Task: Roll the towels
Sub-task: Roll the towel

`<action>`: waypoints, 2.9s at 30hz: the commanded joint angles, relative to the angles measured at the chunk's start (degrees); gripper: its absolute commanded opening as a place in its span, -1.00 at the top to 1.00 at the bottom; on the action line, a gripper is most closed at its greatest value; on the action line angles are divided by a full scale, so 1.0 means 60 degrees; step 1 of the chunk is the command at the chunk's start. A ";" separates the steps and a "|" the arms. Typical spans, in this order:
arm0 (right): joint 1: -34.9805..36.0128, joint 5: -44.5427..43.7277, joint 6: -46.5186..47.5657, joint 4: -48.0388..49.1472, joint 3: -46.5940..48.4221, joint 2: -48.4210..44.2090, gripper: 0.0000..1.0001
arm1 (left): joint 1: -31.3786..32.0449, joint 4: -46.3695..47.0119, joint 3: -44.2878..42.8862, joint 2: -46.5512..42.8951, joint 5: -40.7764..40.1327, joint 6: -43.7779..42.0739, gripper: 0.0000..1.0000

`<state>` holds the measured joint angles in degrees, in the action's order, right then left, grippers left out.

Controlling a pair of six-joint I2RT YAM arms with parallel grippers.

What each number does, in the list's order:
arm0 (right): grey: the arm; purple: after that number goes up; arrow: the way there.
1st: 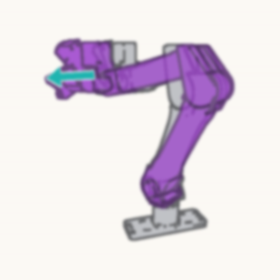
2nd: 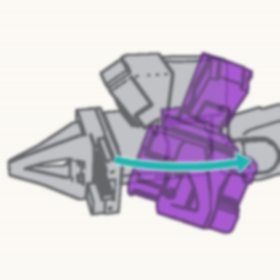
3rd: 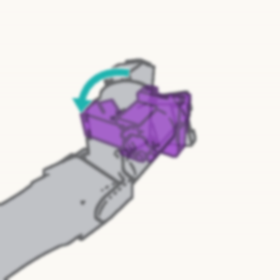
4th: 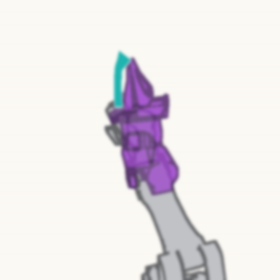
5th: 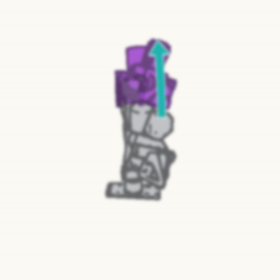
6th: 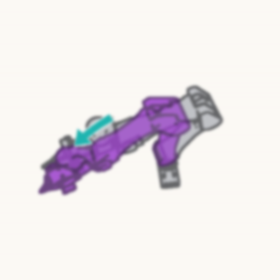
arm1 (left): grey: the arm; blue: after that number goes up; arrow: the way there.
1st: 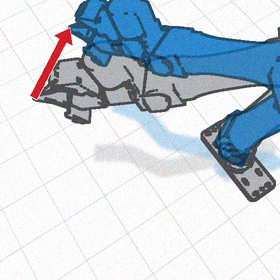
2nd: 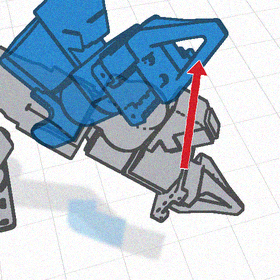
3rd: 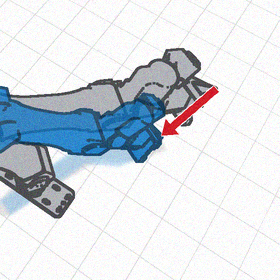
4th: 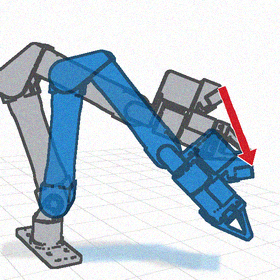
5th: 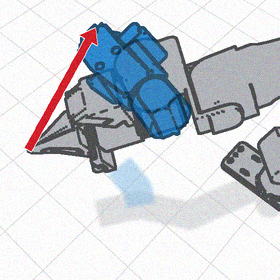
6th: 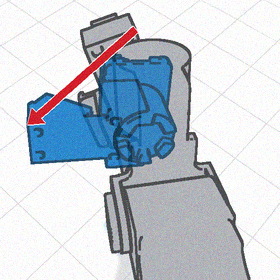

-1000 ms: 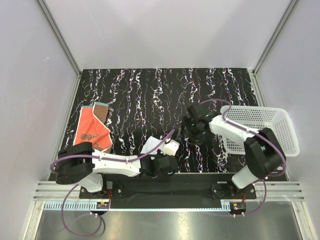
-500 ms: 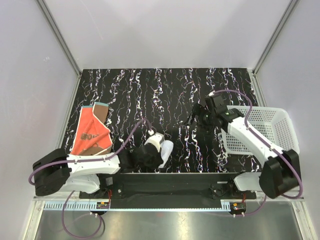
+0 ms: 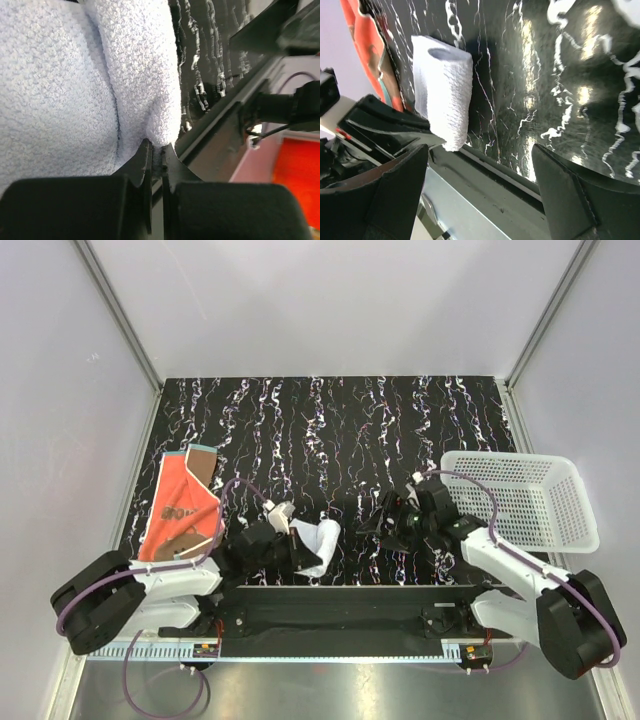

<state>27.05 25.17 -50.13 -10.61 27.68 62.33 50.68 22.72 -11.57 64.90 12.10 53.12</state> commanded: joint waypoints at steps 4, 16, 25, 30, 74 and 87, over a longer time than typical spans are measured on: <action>0.1728 -0.0312 -0.1063 0.2822 -0.0249 0.1050 -0.79 | -0.0257 0.3195 0.1281 0.0286 0.0211 0.2056 1.00; 0.2903 -0.0694 -0.1605 0.4859 0.0454 0.3952 -0.67 | -0.0331 0.3743 0.2236 0.0154 -0.0463 0.2894 1.00; 0.3212 -0.0738 -0.1738 0.5708 0.0791 0.5315 -0.19 | -0.0345 0.3450 0.2266 0.0300 -0.0537 0.2762 1.00; 0.3212 -0.0709 -0.1826 0.6016 0.0909 0.5755 0.34 | -0.0345 0.3421 0.2208 0.0506 -0.0449 0.2617 1.00; 0.3314 -0.4722 -0.1035 -0.3607 0.3106 0.3309 0.70 | 0.5118 -0.6832 -0.7563 0.5017 -0.8107 -0.1955 -0.50; 0.3343 -0.4401 -0.1079 -0.3388 0.3033 0.3294 0.70 | 0.5177 -0.6176 -0.7286 0.5472 -0.8243 -0.2027 -0.37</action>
<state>46.09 -1.41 -57.12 -30.04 44.88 81.62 81.60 -20.49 -56.18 96.95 -37.30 42.50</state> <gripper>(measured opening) 0.221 0.703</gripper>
